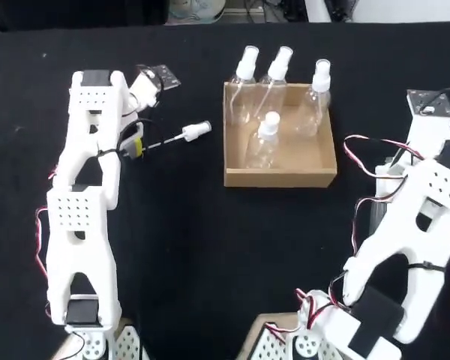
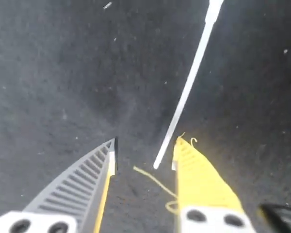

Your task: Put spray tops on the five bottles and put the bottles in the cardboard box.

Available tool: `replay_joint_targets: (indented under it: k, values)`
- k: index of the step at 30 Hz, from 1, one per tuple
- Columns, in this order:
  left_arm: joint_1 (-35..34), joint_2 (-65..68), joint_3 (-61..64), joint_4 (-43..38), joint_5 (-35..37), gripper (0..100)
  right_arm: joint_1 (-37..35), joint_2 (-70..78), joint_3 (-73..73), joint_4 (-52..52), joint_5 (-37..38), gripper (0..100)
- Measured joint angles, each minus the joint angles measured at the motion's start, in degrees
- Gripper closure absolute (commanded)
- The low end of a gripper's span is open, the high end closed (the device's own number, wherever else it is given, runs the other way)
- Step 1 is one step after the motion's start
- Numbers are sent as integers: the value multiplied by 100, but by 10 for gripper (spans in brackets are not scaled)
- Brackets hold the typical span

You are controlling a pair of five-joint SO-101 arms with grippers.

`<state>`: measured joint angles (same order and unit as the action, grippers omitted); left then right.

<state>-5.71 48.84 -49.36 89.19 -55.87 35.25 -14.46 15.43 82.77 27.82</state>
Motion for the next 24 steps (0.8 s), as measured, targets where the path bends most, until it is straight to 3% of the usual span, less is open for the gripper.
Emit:
replay_joint_targets:
  k: [12,17,24]
  values:
    - [9,378,-18,-167,0,816,0,0,0,0,0,987]
    - [18,387,-88,-114,0,929,0,0,0,0,0,987]
    - [26,440,-334,-9,0,950,0,0,0,0,0,987]
